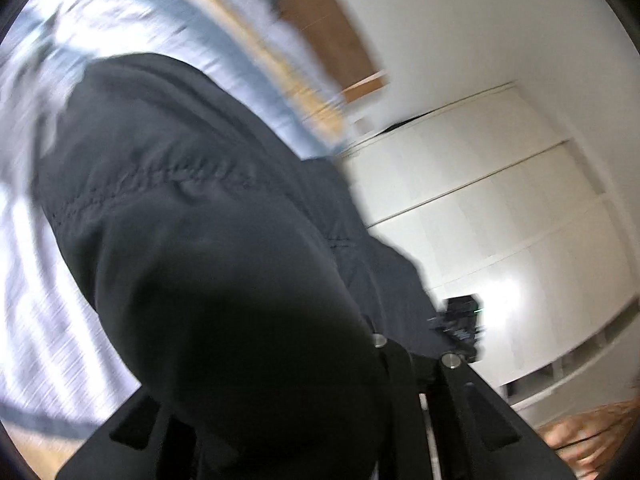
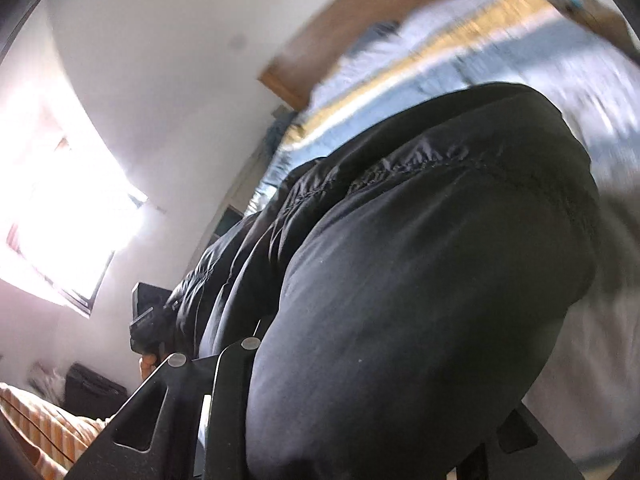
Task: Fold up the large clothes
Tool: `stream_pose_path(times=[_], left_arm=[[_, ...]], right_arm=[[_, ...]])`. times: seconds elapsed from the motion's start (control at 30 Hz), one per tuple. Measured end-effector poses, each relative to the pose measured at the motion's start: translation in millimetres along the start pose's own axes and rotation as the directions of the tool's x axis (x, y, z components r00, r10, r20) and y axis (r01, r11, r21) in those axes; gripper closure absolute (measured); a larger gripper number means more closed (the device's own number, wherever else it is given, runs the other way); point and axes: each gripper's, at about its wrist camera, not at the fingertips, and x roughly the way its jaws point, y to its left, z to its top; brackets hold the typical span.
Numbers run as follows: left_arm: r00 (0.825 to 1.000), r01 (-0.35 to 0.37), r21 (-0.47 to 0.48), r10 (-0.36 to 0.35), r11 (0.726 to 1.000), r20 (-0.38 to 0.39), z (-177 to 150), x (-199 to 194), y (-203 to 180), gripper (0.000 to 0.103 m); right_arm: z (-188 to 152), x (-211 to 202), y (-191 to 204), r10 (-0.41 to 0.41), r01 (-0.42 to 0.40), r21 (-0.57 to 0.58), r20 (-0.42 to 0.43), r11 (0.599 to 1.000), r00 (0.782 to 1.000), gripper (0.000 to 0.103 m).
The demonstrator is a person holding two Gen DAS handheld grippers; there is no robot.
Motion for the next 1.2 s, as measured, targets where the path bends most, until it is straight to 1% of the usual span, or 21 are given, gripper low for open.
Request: stream_pose_path(times=[0.03,0.1,0.13,0.17,0.2,0.23,0.3,0.37,0.5,0.57,0.63,0.7,0.73,0.9,0.97,1.0,1.03,1.1,1.13,1.17,1.2], left_arm=[[0.998,-0.051,-0.010,0.051,0.999,-0.031,-9,5,13,0.087],[0.984,-0.163,-0.028,0.161,0.986,-0.082,-30,11,41,0.086],[0.977,-0.197,-0.051,0.192,0.979,-0.090,-37,10,53,0.079],[0.977,-0.201,-0.088,0.193,0.976,-0.094,-45,6,66,0.074],[0.978,-0.197,-0.100,0.188,0.975,-0.089,-46,3,71,0.072],[0.977,-0.203,-0.104,0.195,0.974,-0.082,-44,2,72,0.066],[0.975,-0.216,-0.096,0.209,0.972,-0.076,-40,0,72,0.062],[0.978,-0.200,-0.103,0.192,0.974,-0.079,-30,1,72,0.061],[0.987,-0.153,-0.133,0.144,0.979,-0.076,-24,-27,75,0.061],[0.989,-0.140,-0.143,0.133,0.980,-0.061,-11,-36,71,0.061],[0.989,-0.141,-0.153,0.134,0.978,-0.056,-16,-61,75,0.061],[0.990,-0.140,-0.148,0.134,0.979,-0.053,-19,-70,70,0.061],[0.990,-0.138,-0.145,0.132,0.980,-0.052,-19,-74,69,0.061],[0.991,-0.133,-0.151,0.127,0.979,-0.048,-14,-83,63,0.061],[0.993,-0.116,-0.178,0.111,0.977,-0.041,-12,-82,68,0.061],[0.994,-0.110,-0.190,0.106,0.976,-0.030,-9,-80,68,0.061],[0.995,-0.096,-0.199,0.095,0.975,-0.015,-7,-83,69,0.061],[0.998,-0.030,-0.233,0.044,0.972,0.053,-3,-95,76,0.061],[0.996,-0.007,-0.257,0.028,0.966,0.080,-1,-99,81,0.056],[0.995,-0.002,-0.281,0.031,0.960,0.099,1,-103,85,0.046],[0.991,-0.017,-0.294,0.054,0.956,0.119,3,-108,88,0.043]], right_arm=[[-13,4,-12,-0.031,0.032,0.028,-0.028,0.999,0.999,0.076],[-43,14,-38,-0.078,0.086,0.089,-0.088,0.992,0.993,0.075],[-48,16,-47,-0.104,0.115,0.107,-0.099,0.988,0.990,0.074],[-53,17,-57,-0.132,0.146,0.139,-0.105,0.979,0.986,0.069],[-61,15,-70,-0.163,0.180,0.177,-0.110,0.968,0.981,0.061],[-61,14,-74,-0.187,0.206,0.193,-0.114,0.959,0.976,0.055],[-59,16,-82,-0.246,0.270,0.222,-0.131,0.937,0.960,0.029],[-61,6,-90,-0.293,0.316,0.234,-0.129,0.919,0.947,0.018],[-69,-20,-99,-0.351,0.365,0.254,-0.099,0.896,0.931,0.004],[-78,-43,-101,-0.367,0.375,0.269,-0.081,0.887,0.927,0.002],[-84,-65,-105,-0.392,0.394,0.275,-0.064,0.877,0.918,0.002],[-86,-82,-104,-0.417,0.412,0.271,-0.044,0.870,0.908,0.001],[-82,-78,-100,-0.424,0.419,0.269,-0.040,0.867,0.905,0.001],[-80,-106,-98,-0.482,0.466,0.265,-0.005,0.844,0.876,0.001],[-80,-107,-98,-0.488,0.466,0.286,0.009,0.837,0.873,0.001],[-78,-113,-97,-0.503,0.479,0.287,0.014,0.830,0.864,0.001],[-88,-123,-100,-0.512,0.488,0.277,0.018,0.828,0.859,0.001],[-86,-119,-97,-0.514,0.494,0.247,0.017,0.834,0.858,0.001],[-86,-117,-93,-0.508,0.492,0.227,0.014,0.840,0.861,0.001],[-86,-114,-89,-0.506,0.493,0.208,0.013,0.845,0.862,0.001],[-87,-111,-87,-0.505,0.492,0.197,0.015,0.848,0.863,0.001]])
